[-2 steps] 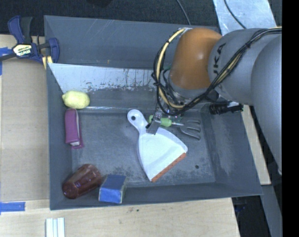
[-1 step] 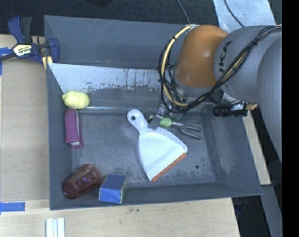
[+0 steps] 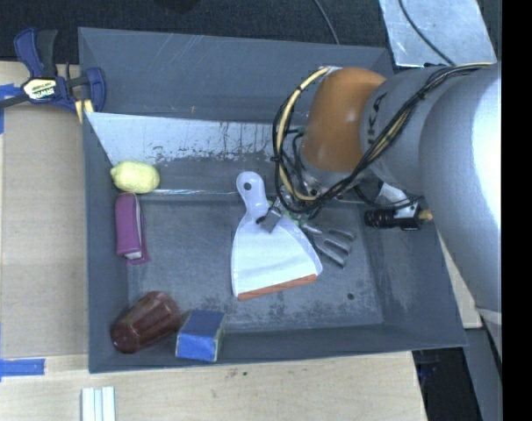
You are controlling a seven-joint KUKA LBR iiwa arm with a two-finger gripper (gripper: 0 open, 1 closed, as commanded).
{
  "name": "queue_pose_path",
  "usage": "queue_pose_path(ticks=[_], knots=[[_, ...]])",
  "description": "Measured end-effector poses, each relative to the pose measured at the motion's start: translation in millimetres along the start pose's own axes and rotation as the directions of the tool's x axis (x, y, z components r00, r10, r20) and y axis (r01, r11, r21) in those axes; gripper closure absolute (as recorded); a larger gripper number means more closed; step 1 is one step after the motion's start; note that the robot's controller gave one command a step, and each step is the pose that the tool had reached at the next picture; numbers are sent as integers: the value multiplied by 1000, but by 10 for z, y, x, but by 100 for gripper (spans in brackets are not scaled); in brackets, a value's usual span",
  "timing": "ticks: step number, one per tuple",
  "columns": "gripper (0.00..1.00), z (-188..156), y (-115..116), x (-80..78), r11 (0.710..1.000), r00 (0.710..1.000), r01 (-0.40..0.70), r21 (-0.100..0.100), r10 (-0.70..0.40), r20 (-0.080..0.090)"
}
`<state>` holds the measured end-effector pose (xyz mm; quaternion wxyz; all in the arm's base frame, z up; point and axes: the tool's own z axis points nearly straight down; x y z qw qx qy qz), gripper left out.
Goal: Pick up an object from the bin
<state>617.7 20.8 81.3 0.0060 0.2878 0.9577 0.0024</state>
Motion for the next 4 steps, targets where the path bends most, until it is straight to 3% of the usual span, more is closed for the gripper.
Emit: queue_pose_path(ticks=[1,2,3,4], knots=[[100,-1,-1,0,1000,1000,0,0,0,0],[100,-992,-68,22,1000,1000,-5,-4,5,7],[100,-75,-200,35,965,965,-263,3,263,-1],[100,-198,-231,60,997,997,80,-3,-80,10]])
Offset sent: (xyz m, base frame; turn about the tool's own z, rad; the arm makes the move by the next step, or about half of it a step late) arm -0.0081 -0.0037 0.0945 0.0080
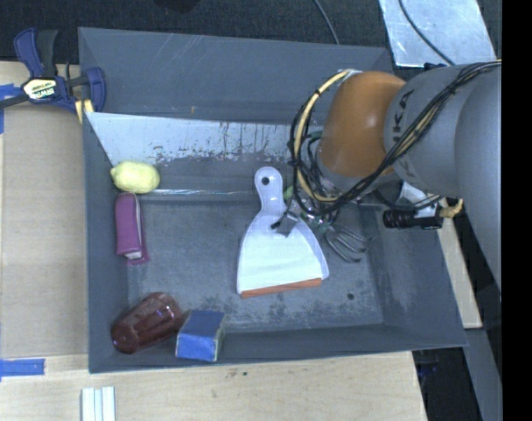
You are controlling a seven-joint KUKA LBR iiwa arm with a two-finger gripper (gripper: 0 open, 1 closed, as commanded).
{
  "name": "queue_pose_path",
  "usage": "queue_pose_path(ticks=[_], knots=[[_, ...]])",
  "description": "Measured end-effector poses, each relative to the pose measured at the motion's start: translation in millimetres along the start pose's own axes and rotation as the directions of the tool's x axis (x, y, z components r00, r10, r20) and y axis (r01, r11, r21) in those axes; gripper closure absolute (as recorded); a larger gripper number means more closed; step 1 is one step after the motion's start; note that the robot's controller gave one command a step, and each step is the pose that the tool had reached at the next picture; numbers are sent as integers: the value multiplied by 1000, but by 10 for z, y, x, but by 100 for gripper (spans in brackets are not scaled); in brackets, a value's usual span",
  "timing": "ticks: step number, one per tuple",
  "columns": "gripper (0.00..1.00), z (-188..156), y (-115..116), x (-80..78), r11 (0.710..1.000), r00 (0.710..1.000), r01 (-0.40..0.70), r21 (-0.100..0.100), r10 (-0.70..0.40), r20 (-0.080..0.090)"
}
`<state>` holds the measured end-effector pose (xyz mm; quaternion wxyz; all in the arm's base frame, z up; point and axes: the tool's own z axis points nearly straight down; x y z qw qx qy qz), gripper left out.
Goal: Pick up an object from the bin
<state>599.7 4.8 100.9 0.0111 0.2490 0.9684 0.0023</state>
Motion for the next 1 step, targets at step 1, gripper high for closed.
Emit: queue_pose_path(ticks=[1], knots=[[100,-115,10,-3,1000,1000,21,0,-21,0]])
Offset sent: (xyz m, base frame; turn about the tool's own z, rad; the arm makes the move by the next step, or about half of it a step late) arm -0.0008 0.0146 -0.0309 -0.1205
